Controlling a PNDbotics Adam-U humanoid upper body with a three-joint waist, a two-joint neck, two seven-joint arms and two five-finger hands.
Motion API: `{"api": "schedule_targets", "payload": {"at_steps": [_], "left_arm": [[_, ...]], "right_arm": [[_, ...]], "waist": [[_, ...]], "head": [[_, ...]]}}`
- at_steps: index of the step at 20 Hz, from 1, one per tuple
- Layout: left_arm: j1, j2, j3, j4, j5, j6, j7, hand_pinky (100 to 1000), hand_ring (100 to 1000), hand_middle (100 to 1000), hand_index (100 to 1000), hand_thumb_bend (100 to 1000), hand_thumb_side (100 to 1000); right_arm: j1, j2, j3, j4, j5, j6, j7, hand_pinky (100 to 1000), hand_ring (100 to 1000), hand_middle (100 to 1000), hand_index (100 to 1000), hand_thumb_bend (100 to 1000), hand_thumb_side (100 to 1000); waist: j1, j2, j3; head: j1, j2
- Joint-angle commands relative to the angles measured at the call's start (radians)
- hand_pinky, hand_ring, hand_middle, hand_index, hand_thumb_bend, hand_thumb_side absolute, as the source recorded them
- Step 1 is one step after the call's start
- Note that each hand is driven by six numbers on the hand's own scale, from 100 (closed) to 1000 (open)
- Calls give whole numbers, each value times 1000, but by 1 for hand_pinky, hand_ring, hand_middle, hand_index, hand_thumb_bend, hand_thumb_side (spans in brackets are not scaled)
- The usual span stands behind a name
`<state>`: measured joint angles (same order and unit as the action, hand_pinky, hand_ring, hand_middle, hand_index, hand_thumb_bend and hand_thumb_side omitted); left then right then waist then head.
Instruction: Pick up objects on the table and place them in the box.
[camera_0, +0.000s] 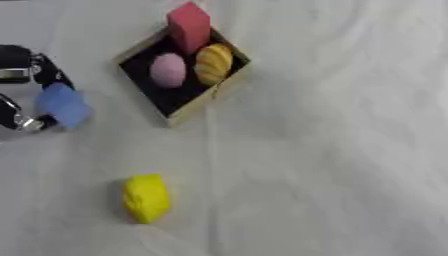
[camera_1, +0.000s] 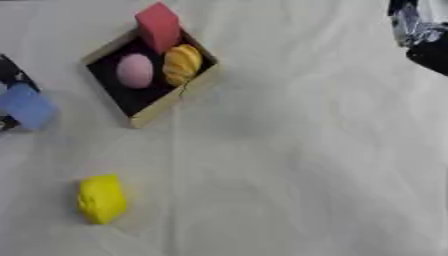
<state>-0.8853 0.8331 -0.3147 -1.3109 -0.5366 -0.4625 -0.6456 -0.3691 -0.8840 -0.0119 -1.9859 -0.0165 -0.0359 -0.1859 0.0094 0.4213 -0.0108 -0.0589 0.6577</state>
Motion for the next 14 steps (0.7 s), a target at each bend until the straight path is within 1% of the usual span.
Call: {"api": "schedule_targets", "payload": {"at_steps": [1,3,6,10,14], "left_arm": [[-50,7,33,-51,35,-35,-40,669,602,476,526,100,194],[-86,-17,46,-59,42,-4,-17,666,600,478,528,100,205],[-136,-64,48,-37,33,35,25,668,599,478,530,100,208],[-190,-123,49,33,-16,56,62,669,600,485,531,100,203],[-227,-161,76,116,-94,64,108,671,601,488,529,100,199]], "right_arm": [[-9,-26,-19,-14,-11,-9,-2,896,765,636,770,100,427],[-15,-30,-20,-14,-16,-15,-2,895,765,637,770,100,419],[-23,-35,-19,-14,-22,-23,0,894,765,637,770,100,411],[-30,-36,-12,-14,-25,-29,8,894,764,636,769,100,412],[-37,-35,-6,-14,-26,-30,14,894,764,635,769,100,413]], "waist": [[-13,-21,2],[-15,-24,2],[-17,-28,-2],[-17,-29,-11],[-13,-26,-21]], "head": [[-5,-3],[-5,-1],[-2,-3],[4,-8],[11,-17]]}}
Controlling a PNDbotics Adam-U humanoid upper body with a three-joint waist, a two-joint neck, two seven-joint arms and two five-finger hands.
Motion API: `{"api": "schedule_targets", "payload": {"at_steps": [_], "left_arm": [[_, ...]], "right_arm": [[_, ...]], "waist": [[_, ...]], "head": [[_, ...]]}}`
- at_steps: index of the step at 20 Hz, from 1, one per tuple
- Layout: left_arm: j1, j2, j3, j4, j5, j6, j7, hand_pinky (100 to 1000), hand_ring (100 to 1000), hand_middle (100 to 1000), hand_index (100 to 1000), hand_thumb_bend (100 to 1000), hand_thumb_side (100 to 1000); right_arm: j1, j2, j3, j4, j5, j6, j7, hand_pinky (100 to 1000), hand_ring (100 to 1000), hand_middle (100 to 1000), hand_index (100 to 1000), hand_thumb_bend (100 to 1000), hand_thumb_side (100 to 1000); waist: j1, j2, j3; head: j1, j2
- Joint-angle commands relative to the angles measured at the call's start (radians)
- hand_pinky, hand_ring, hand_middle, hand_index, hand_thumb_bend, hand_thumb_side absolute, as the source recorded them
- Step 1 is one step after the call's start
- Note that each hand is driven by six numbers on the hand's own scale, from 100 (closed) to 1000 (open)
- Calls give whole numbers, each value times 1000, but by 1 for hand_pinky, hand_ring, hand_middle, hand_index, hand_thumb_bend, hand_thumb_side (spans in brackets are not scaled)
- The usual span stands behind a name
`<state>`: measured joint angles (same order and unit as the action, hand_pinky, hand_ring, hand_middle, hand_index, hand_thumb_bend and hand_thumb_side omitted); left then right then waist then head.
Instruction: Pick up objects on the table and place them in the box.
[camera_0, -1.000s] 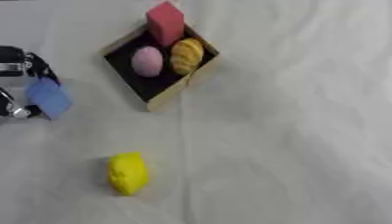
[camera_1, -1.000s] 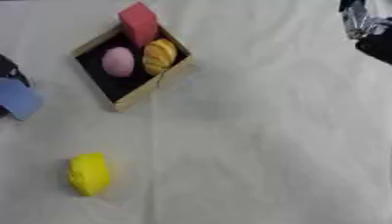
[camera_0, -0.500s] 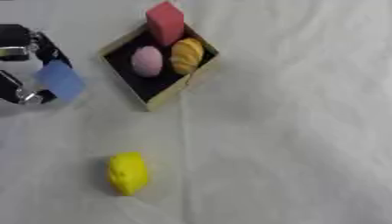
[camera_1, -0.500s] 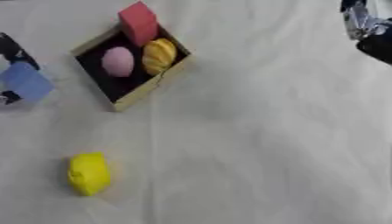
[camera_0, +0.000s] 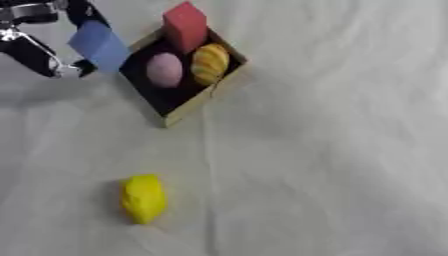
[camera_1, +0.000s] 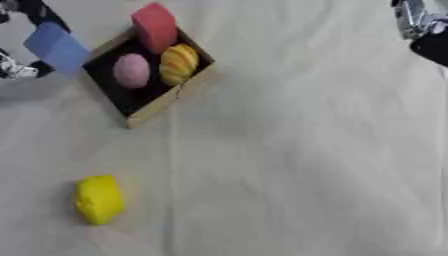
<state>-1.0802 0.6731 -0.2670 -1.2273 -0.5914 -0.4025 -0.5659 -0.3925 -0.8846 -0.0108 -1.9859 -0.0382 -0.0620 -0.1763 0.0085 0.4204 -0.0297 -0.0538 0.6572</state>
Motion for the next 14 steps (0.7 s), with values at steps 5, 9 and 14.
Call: {"api": "schedule_targets", "payload": {"at_steps": [5,9,14], "left_arm": [[-56,-43,52,110,-98,-3,88,673,604,494,537,100,211],[-64,-62,57,144,-142,-10,119,678,608,499,542,100,201],[-69,-88,70,187,-189,-12,163,677,608,503,544,100,212]], "right_arm": [[-21,-30,-5,-14,-5,-3,6,894,764,635,769,100,421],[-24,-24,-3,-14,-6,-2,8,895,763,634,769,100,428],[-27,-15,-1,-14,-7,0,11,896,763,633,768,100,433]], "waist": [[-8,-17,-17],[-7,-11,-25],[-6,-4,-33]], "head": [[16,-27],[22,-33],[27,-42]]}}
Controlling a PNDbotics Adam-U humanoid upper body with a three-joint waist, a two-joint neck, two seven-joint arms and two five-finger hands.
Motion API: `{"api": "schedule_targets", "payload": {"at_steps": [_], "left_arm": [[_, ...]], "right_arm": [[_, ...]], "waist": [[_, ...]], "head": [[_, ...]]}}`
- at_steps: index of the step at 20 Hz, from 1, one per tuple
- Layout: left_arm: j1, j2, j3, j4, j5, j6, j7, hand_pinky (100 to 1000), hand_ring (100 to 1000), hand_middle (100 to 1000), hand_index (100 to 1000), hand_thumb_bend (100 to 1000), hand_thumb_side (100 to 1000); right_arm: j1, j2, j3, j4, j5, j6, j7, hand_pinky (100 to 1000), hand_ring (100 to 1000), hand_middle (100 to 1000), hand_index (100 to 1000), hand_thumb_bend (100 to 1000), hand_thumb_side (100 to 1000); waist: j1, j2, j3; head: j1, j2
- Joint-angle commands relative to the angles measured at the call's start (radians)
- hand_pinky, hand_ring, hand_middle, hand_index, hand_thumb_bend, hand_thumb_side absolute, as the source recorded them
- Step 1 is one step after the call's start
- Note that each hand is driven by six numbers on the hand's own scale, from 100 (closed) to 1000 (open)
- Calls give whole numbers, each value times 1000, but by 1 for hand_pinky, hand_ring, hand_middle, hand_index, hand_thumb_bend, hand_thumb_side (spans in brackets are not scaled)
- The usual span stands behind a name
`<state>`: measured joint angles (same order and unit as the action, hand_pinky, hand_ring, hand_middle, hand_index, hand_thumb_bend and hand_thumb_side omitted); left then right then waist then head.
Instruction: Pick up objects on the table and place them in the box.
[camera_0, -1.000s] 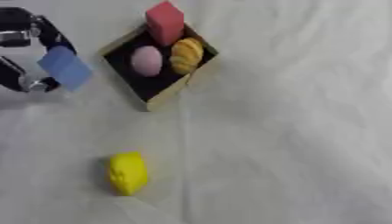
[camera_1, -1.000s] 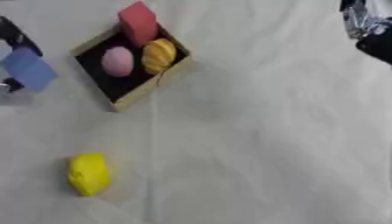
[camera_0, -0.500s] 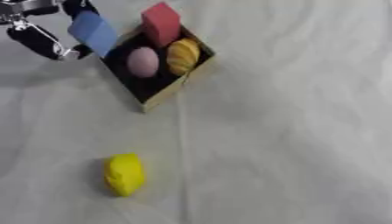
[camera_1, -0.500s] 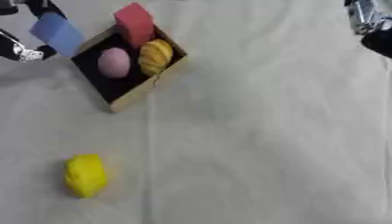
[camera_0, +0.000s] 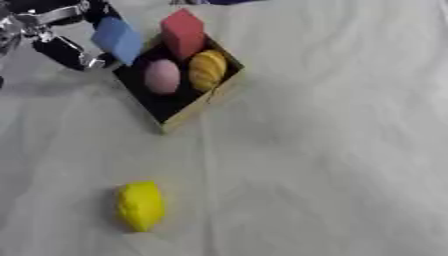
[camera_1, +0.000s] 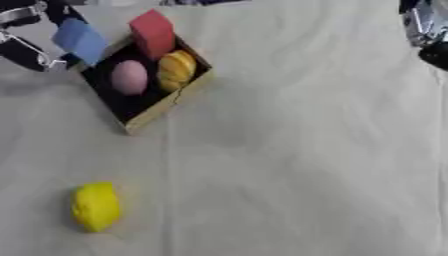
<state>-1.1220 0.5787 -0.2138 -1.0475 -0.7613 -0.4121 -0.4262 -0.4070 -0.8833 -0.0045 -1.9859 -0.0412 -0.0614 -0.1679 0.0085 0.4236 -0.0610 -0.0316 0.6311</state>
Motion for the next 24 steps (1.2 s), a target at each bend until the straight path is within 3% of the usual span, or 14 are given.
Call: {"api": "schedule_targets", "payload": {"at_steps": [1,6,7,8,9,10,13,15,19,24], "left_arm": [[-27,3,18,13,-22,-4,30,677,609,505,546,100,214],[-29,-14,19,37,-40,-3,50,693,627,542,623,100,158],[-29,-15,18,39,-42,-3,52,716,667,590,692,113,130],[-28,-16,17,40,-44,-6,52,728,692,618,724,162,120],[-28,-16,14,40,-48,-8,49,780,771,730,852,300,100],[-28,-15,12,39,-57,-10,44,790,782,742,862,318,100],[-28,-8,8,27,-96,-15,27,887,872,834,912,555,100],[-29,-4,7,16,-124,-17,21,900,885,842,919,595,100],[-29,-1,8,-7,-136,-23,20,903,890,846,930,580,100],[-28,8,4,-47,-77,-33,-9,883,876,822,916,493,100]], "right_arm": [[-12,-14,-8,-14,-4,1,2,896,763,633,768,100,432],[-11,-5,-4,-14,-2,6,7,897,763,632,768,100,431],[-10,-4,-5,-14,-2,7,6,897,763,632,768,100,431],[-10,-3,-5,-14,-2,7,6,897,762,631,768,100,431],[-9,-3,-5,-14,-3,8,6,897,762,630,767,100,431],[-8,-2,-5,-14,-3,9,5,897,762,630,767,100,431],[-5,-2,-5,-14,-4,9,5,897,762,630,766,100,432],[-3,-2,-5,-14,-5,10,6,897,762,629,766,100,432],[0,-2,-4,-14,-6,11,7,898,762,629,765,100,432],[-3,-6,-4,-14,-8,14,7,897,763,630,766,100,433]], "waist": [[-6,-5,-3],[-4,1,-10],[-4,2,-10],[-3,2,-11],[-3,2,-11],[-2,3,-11],[-2,1,-9],[-2,-1,-8],[-3,-5,-6],[-5,-16,-1]], "head": [[6,-17],[10,-22],[10,-21],[10,-21],[10,-19],[9,-18],[7,-12],[5,-9],[1,-2],[-6,7]]}}
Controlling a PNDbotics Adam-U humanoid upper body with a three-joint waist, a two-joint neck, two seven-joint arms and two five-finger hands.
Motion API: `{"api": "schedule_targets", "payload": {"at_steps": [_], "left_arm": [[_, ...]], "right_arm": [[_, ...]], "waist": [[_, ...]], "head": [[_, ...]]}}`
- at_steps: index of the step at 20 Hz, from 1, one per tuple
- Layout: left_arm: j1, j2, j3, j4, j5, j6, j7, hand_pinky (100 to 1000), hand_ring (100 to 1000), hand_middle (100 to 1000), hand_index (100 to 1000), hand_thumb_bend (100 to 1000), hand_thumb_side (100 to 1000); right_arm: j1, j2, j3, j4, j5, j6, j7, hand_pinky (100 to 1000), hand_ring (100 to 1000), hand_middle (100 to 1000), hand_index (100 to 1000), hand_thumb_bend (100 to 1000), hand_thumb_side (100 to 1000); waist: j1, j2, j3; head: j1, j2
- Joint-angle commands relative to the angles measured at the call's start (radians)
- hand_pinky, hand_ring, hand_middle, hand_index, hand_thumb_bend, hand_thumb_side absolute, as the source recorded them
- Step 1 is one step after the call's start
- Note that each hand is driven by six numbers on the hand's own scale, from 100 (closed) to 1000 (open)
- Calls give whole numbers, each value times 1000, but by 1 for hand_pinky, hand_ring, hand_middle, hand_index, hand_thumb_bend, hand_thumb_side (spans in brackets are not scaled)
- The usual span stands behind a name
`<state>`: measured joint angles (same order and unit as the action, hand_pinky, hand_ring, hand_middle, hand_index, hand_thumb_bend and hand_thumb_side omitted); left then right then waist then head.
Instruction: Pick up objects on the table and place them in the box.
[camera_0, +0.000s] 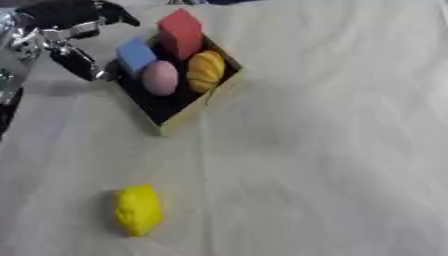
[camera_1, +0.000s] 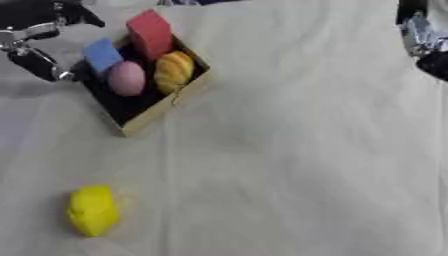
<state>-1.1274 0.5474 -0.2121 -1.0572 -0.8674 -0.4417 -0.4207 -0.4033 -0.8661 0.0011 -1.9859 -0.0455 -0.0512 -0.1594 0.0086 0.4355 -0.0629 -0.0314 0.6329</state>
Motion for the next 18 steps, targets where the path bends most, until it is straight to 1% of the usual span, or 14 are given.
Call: {"api": "schedule_targets", "payload": {"at_steps": [1,5,7,10,11,13,15,16,17,18], "left_arm": [[-21,42,1,-48,45,-4,-22,876,869,815,912,474,100],[-3,67,-1,-123,121,14,-35,847,836,776,882,368,100],[23,94,-10,-196,178,24,-38,831,814,756,870,316,100],[87,155,-33,-345,304,55,-46,818,797,742,868,256,100],[113,176,-38,-401,352,73,-48,813,790,736,861,219,100],[168,218,-45,-516,439,116,-49,813,789,736,861,204,100],[225,256,-48,-630,500,169,-44,810,786,738,869,134,100],[259,274,-49,-690,527,199,-37,808,785,740,874,100,118],[291,290,-48,-747,552,229,-28,808,785,740,874,100,122],[322,303,-48,-798,572,260,-19,805,784,739,873,100,153]], "right_arm": [[-7,-24,-9,-14,-5,4,-1,898,763,630,766,100,433],[-6,-27,-9,-14,-7,4,0,897,763,631,766,100,434],[-2,-30,-11,-14,-7,1,-2,897,763,631,766,100,435],[3,-36,-15,-14,-7,-1,-7,897,764,631,767,100,436],[4,-38,-17,-14,-7,-2,-8,896,764,632,767,100,437],[7,-40,-18,-14,-7,-4,-11,896,764,632,767,100,437],[8,-43,-18,-14,-7,-5,-12,896,764,632,767,100,435],[9,-44,-19,-14,-7,-6,-12,895,764,632,766,100,432],[10,-45,-19,-14,-7,-7,-13,895,764,632,766,100,432],[11,-46,-20,-14,-6,-7,-14,895,764,632,767,100,429]], "waist": [[-5,-29,2],[-7,-38,8],[-7,-42,13],[-7,-48,21],[-7,-50,24],[-8,-54,30],[-8,-58,36],[-9,-59,38],[-10,-61,41],[-10,-62,45]], "head": [[-7,7],[-13,13],[-18,18],[-29,26],[-33,29],[-41,36],[-49,42],[-53,44],[-56,47],[-60,49]]}}
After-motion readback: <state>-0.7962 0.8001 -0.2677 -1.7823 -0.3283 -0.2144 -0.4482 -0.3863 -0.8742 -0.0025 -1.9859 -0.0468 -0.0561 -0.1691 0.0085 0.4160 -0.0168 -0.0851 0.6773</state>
